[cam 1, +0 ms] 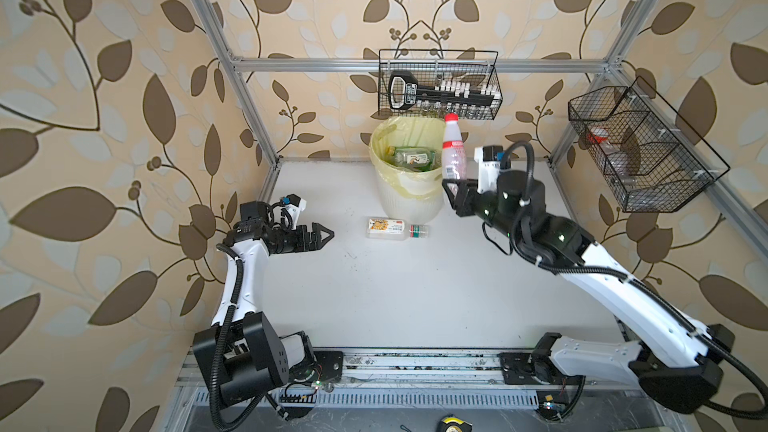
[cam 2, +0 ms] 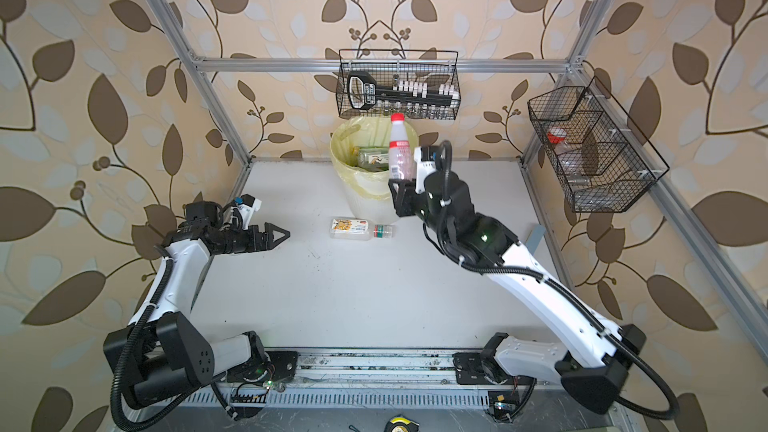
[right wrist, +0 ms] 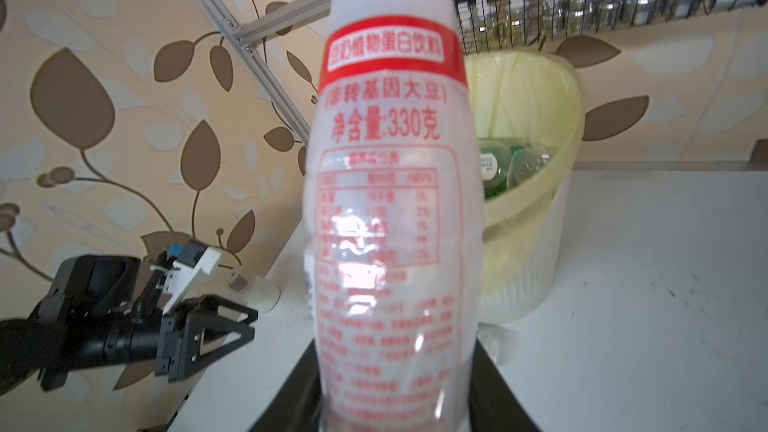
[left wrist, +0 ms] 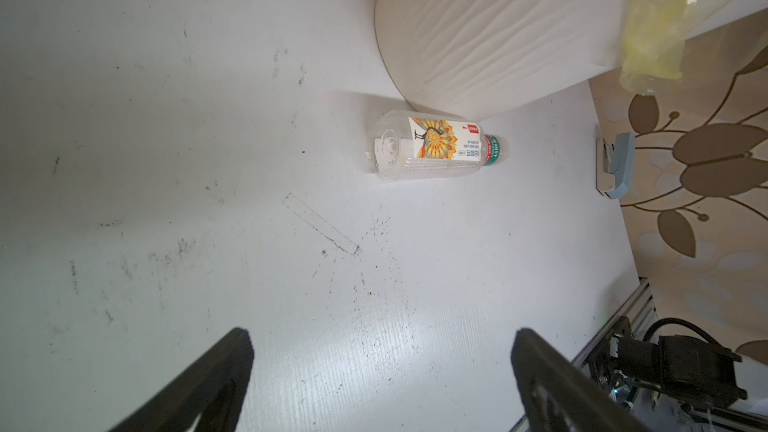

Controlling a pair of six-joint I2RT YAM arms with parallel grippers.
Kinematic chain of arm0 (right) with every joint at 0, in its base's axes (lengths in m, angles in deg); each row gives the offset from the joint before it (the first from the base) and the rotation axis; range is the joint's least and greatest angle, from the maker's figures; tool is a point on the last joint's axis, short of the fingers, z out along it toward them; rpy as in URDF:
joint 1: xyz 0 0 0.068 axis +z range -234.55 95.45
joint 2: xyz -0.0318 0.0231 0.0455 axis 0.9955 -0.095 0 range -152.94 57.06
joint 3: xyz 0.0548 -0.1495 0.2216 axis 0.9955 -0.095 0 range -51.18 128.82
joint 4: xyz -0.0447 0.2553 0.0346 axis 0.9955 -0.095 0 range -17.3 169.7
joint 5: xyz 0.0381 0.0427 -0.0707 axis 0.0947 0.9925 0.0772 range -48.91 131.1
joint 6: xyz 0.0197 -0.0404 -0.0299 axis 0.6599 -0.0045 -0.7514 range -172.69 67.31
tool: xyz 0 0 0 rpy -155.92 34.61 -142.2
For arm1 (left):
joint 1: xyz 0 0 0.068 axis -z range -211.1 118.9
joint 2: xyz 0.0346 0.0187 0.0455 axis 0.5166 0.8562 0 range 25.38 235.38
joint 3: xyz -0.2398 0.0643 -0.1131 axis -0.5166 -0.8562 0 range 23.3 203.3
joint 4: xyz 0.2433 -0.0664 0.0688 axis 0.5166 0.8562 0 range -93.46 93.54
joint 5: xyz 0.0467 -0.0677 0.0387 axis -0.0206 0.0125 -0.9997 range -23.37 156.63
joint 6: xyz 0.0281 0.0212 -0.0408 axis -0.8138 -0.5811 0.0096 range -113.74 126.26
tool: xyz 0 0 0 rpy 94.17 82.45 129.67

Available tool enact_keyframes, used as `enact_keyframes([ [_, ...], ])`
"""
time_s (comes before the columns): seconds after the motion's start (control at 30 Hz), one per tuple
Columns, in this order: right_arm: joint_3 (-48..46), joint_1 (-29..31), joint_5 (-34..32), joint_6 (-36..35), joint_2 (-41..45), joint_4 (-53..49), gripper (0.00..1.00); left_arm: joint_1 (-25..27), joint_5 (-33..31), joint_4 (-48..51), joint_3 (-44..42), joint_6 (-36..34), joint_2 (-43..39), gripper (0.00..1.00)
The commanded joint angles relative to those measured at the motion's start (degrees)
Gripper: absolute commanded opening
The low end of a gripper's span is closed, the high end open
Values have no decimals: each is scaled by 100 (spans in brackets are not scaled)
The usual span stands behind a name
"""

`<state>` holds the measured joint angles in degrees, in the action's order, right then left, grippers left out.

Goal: Throw the plastic bottles in the bin
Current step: 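Lift the red-capped bottle upright with the right gripper toward the bin, then open the right gripper over the bin and draw it back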

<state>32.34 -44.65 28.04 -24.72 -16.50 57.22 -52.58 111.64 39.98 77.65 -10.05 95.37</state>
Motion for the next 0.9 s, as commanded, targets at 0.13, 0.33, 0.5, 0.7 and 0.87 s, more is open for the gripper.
enact_keyframes([
  [0.13, 3582, -407, 165, -656, -2322, -2281, 100, -85, 229, 166, 194, -21, -91, 99],
  [0.33, 2735, 18, -46, -781, -1337, -1608, 100, -112, 210, 113, 165, -21, -144, 99],
  [0.5, 1414, 62, 75, -567, -229, -882, 100, -115, 218, 121, 173, -27, -113, 99],
  [0.7, 307, 45, 119, -409, 622, -679, 100, -120, 179, 164, 208, -67, -118, 99],
  [0.87, -381, 16, 205, -251, 994, -735, 100, -120, 157, 191, 225, -74, -162, 99],
])
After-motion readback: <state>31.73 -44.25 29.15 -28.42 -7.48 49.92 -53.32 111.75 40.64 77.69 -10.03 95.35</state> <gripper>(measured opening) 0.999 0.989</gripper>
